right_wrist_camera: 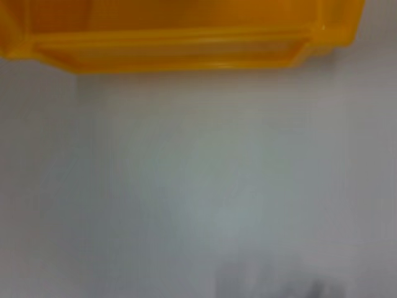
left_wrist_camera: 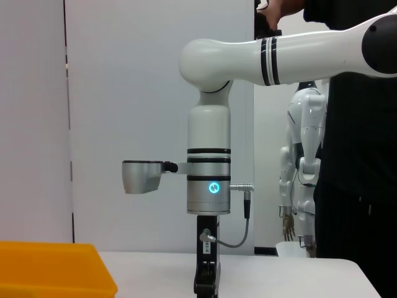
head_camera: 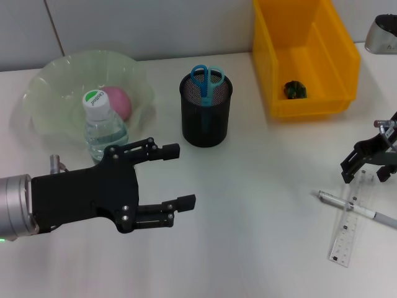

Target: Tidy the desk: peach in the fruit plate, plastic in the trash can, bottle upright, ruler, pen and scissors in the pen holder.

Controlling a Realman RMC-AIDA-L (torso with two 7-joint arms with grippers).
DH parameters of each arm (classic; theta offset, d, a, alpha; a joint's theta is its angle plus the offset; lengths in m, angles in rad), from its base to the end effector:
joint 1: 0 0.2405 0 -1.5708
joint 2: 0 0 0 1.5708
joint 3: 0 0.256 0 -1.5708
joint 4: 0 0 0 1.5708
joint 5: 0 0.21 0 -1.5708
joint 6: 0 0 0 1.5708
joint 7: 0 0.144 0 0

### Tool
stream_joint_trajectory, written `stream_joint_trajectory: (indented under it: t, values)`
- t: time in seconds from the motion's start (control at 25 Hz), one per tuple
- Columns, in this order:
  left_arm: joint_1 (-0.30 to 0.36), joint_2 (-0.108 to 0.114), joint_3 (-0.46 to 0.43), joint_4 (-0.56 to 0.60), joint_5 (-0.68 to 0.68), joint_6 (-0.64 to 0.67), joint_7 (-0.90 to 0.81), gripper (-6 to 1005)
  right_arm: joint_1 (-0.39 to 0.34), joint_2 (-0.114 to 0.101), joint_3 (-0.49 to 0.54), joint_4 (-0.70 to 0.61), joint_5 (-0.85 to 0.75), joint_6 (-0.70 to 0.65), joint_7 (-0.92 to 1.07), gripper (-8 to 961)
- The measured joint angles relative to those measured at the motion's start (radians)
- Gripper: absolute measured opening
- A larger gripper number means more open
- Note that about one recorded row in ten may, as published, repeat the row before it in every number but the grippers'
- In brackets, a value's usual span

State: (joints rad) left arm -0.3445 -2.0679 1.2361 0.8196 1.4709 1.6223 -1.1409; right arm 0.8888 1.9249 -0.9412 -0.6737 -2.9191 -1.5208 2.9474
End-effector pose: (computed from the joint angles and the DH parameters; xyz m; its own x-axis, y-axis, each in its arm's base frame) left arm -0.2139 0.2851 -0.0157 0.7742 -0.0041 0.6329 0.0934 -0.9883 -0.1207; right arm 0.2704 0.3959 0.0528 0.0331 -0.9994 0.0038 -0.7941 -0.0286 -0.6071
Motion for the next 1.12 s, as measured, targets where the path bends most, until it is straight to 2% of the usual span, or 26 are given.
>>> stream_joint_trajectory:
  t: [0.76, 1.12]
  values:
    - [0.010, 0.000, -0.003, -0.001, 0.000, 0.020, -0.002, 806, 0.008, 0.006, -0.034, 0.028, 0.000, 0.026, 0.002, 738]
    - [0.012, 0.000, -0.008, -0.001, 0.000, 0.028, -0.002, 806, 0.012, 0.006, -0.034, 0.028, 0.000, 0.025, 0.002, 696]
